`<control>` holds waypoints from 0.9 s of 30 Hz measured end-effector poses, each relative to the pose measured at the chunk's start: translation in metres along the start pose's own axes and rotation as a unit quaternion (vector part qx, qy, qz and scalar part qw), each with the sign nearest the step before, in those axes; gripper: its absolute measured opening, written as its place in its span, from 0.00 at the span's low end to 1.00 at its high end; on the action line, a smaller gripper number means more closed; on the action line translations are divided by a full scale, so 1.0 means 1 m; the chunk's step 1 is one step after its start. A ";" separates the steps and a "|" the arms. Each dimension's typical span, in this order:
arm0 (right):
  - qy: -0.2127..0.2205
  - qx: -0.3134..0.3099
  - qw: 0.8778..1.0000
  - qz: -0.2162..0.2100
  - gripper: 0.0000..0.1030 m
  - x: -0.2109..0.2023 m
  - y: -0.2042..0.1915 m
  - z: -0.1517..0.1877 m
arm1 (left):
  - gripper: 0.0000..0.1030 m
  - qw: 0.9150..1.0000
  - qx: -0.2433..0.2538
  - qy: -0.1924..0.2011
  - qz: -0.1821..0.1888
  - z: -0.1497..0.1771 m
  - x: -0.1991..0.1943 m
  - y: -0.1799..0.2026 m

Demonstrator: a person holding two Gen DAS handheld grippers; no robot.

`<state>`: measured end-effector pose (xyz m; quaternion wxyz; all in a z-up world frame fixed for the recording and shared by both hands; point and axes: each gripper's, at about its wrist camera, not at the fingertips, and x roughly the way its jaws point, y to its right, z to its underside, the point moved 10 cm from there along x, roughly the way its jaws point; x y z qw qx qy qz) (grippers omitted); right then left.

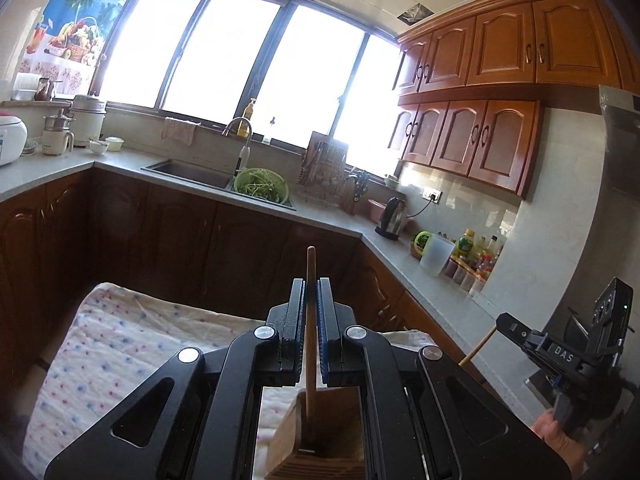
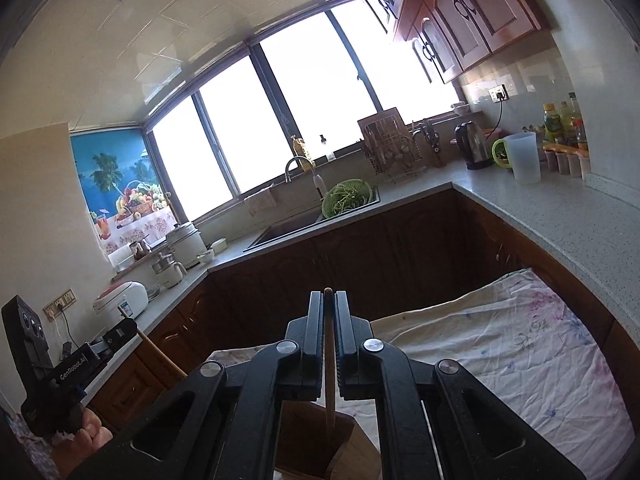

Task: Organize utensils
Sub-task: 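Lift both held chopsticks into the wooden holder and open both tools, then withdraw both tools from the holder back toward the loose utensils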

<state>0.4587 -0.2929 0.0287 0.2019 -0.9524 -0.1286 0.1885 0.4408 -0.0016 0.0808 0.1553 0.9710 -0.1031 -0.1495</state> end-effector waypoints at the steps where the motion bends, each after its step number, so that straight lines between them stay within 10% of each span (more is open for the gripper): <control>1: -0.001 0.004 1.000 0.002 0.05 0.004 0.004 0.005 | 0.04 1.000 -0.001 -0.002 -0.003 0.006 0.005 -0.002; 20: -0.034 0.029 0.999 0.005 0.09 0.021 0.018 0.035 | 0.06 0.999 0.001 -0.051 -0.016 0.051 0.036 -0.008; 23: -0.039 0.032 0.999 0.003 0.12 0.021 0.018 0.036 | 0.24 0.998 0.004 -0.060 -0.025 0.053 0.036 -0.010; 24: -0.039 0.033 0.999 0.004 0.22 0.021 0.018 0.036 | 0.54 0.997 0.002 -0.063 -0.034 0.053 0.035 -0.012; 25: -0.038 0.035 0.999 0.004 0.33 0.020 0.019 0.036 | 0.65 0.998 -0.001 -0.058 -0.039 0.052 0.032 -0.015; 27: -0.031 0.041 0.999 0.004 0.87 0.015 0.021 0.034 | 0.71 0.998 -0.005 -0.046 -0.042 0.049 0.023 -0.018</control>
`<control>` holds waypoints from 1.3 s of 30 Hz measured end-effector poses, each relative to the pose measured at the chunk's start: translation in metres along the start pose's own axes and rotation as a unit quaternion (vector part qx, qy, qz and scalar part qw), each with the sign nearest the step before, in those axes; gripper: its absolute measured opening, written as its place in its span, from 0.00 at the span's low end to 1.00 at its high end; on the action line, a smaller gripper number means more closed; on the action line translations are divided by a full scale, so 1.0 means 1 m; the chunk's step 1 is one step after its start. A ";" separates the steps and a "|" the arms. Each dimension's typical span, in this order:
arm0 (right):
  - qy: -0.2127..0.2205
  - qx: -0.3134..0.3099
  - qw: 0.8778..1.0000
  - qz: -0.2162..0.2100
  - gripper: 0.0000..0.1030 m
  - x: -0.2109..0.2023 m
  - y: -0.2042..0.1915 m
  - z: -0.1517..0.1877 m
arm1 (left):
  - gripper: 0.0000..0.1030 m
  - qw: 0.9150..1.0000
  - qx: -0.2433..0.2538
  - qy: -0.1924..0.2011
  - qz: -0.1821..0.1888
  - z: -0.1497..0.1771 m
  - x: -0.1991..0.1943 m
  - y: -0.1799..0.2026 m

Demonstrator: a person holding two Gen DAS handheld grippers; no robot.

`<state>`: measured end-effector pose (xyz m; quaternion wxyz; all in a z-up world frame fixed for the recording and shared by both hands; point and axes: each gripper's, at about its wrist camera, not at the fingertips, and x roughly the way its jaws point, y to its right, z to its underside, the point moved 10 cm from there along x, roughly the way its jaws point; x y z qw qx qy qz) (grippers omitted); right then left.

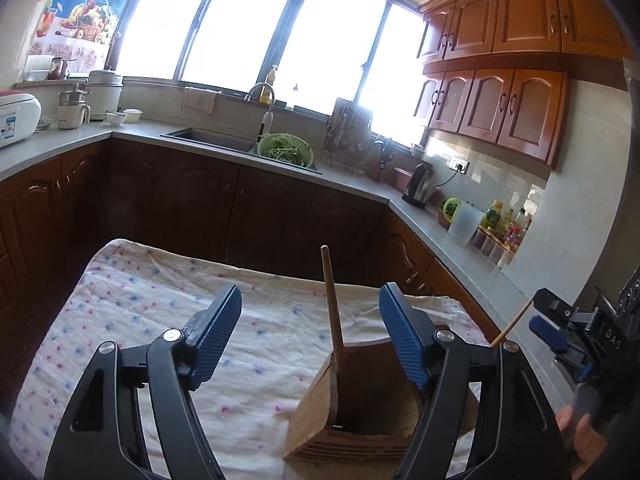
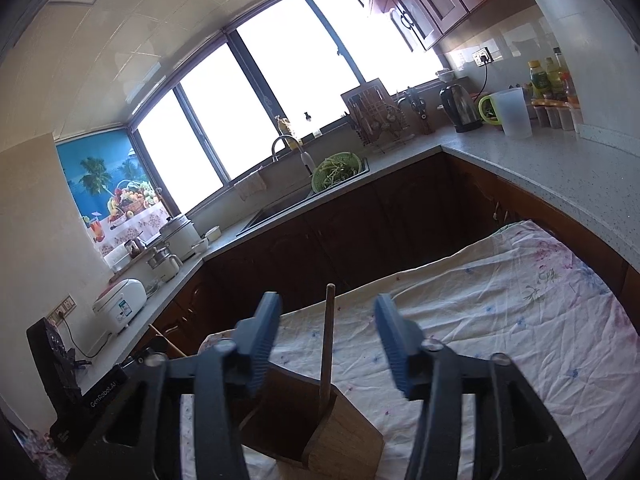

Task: Organize utensils
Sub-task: 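Withdraw both tools from the holder back toward the loose utensils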

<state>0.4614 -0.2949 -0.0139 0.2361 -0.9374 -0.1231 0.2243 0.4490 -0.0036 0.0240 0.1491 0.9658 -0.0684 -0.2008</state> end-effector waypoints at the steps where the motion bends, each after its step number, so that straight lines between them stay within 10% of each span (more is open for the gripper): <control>1: 0.008 0.002 1.000 0.004 0.91 -0.004 0.002 -0.001 | 0.71 1.000 0.000 -0.002 -0.002 0.000 -0.003 -0.002; 39: -0.072 -0.026 0.994 0.074 0.98 -0.178 0.049 0.150 | 0.87 0.990 -0.009 -0.140 -0.001 0.175 -0.153 -0.001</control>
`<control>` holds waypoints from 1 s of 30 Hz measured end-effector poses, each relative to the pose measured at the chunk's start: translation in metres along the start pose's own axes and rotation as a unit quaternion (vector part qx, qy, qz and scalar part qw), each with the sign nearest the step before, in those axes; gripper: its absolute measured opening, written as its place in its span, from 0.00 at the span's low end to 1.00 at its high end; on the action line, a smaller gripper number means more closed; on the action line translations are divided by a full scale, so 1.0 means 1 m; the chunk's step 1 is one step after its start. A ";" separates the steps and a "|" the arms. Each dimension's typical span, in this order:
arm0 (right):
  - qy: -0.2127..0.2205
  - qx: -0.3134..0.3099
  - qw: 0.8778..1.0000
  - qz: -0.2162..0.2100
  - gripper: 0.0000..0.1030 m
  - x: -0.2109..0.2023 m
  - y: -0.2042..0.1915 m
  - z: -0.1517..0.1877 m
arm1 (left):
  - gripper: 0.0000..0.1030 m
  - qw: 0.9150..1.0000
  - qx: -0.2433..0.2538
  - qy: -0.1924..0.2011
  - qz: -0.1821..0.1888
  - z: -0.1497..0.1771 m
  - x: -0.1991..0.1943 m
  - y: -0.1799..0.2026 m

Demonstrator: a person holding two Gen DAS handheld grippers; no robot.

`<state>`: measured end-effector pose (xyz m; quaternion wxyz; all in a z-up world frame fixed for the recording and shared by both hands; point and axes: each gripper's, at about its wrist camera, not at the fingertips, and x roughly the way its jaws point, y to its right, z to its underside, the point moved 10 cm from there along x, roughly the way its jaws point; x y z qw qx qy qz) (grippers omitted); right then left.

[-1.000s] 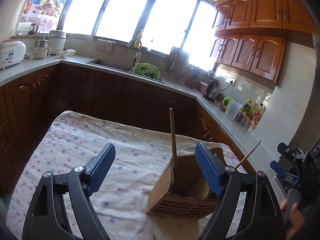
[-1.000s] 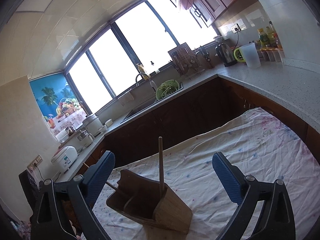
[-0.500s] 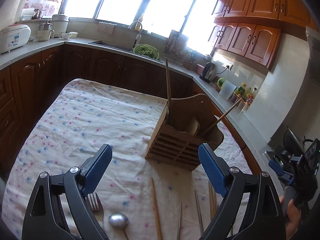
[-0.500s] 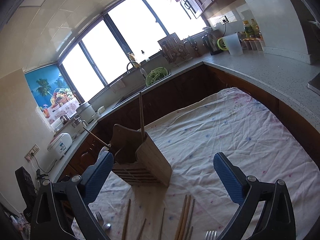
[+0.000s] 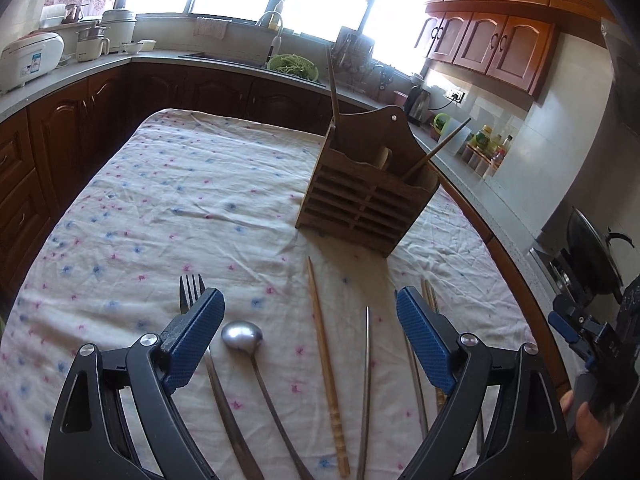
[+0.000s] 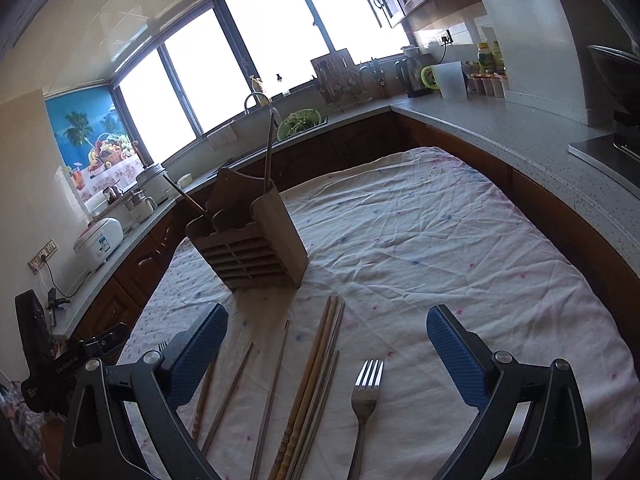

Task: Organize utensils
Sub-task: 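Withdraw both tools from the holder back toward the loose utensils, then grasp a metal chopstick with the left tool while the right tool grasps another chopstick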

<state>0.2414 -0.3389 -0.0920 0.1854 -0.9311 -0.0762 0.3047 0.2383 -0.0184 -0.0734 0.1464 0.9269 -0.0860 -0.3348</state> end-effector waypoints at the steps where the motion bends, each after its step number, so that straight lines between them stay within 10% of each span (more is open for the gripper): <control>1: -0.003 -0.001 1.000 0.002 0.98 0.000 0.002 0.003 | 0.87 1.000 0.004 -0.002 0.000 0.003 0.000 0.003; 10: -0.008 -0.007 1.000 0.008 0.96 -0.002 0.008 0.013 | 0.87 0.999 0.032 -0.024 0.006 0.016 0.010 0.024; 17: -0.028 -0.005 1.000 0.010 0.76 0.011 0.011 0.017 | 0.87 0.998 0.052 -0.038 0.019 0.018 0.021 0.039; 30: -0.103 -0.006 0.995 -0.003 0.26 0.072 0.001 0.023 | 0.44 0.984 0.117 -0.126 0.051 0.042 0.071 0.075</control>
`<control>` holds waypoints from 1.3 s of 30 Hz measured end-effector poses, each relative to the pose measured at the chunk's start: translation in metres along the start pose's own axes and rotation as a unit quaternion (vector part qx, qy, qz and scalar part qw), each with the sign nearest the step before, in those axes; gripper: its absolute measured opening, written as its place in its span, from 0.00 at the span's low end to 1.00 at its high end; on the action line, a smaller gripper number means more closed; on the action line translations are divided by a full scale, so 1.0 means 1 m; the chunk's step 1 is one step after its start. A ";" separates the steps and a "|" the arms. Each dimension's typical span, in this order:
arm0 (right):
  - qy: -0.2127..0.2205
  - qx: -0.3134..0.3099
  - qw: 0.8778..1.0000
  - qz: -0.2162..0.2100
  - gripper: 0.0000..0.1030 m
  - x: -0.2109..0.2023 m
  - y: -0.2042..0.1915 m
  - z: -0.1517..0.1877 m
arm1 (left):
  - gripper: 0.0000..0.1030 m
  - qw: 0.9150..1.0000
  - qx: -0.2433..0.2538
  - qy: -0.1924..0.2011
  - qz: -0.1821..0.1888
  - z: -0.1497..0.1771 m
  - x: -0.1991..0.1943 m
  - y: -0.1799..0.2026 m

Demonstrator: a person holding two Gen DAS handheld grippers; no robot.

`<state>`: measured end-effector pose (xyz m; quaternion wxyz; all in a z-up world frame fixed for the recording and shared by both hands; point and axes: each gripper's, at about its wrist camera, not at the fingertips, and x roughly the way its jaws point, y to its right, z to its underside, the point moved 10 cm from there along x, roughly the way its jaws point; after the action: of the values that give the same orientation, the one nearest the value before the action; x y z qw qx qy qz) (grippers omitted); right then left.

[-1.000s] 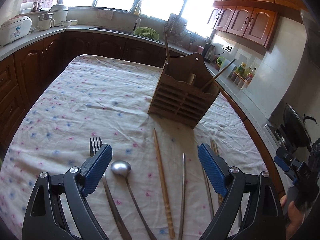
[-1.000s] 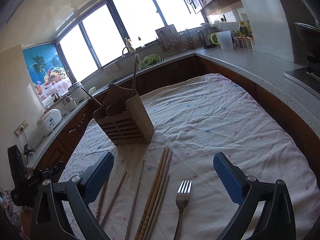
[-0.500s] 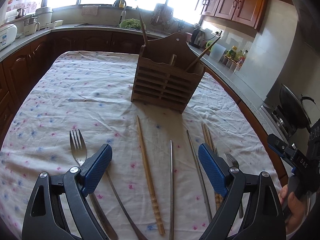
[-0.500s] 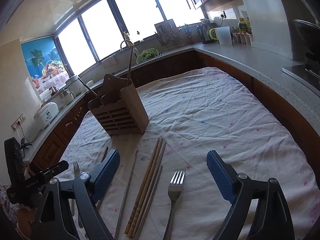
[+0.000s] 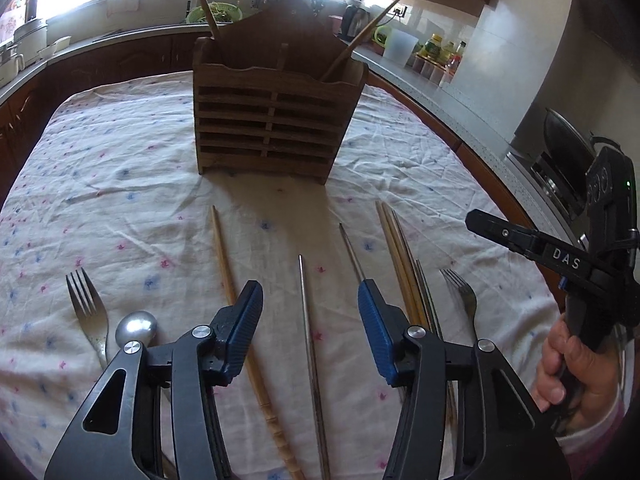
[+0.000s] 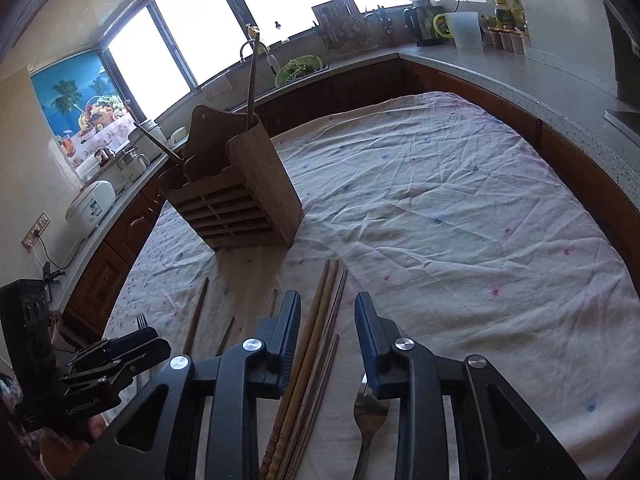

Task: Organize utensils
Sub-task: 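Grasp a metal chopstick with the left tool while the right tool grasps another chopstick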

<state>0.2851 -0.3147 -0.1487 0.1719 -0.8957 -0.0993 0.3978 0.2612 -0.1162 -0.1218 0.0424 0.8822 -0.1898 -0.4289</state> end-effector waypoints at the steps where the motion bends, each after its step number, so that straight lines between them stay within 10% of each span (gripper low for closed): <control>1: -0.009 -0.002 1.000 0.000 0.25 0.007 -0.001 0.000 | 0.41 1.000 0.004 -0.008 0.000 0.001 0.004 0.002; 13: -0.079 -0.015 0.996 0.030 0.11 0.074 0.005 0.007 | 0.23 0.996 0.023 -0.080 -0.010 0.011 0.056 0.000; 39: -0.095 -0.049 0.993 0.055 0.07 0.106 -0.002 -0.002 | 0.05 0.995 0.049 -0.080 -0.033 -0.001 0.069 -0.003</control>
<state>0.3572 -0.2803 -0.2190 0.0952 -0.8653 -0.0857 0.4846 0.3016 -0.1388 -0.1734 -0.0301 0.8517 -0.1843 -0.4897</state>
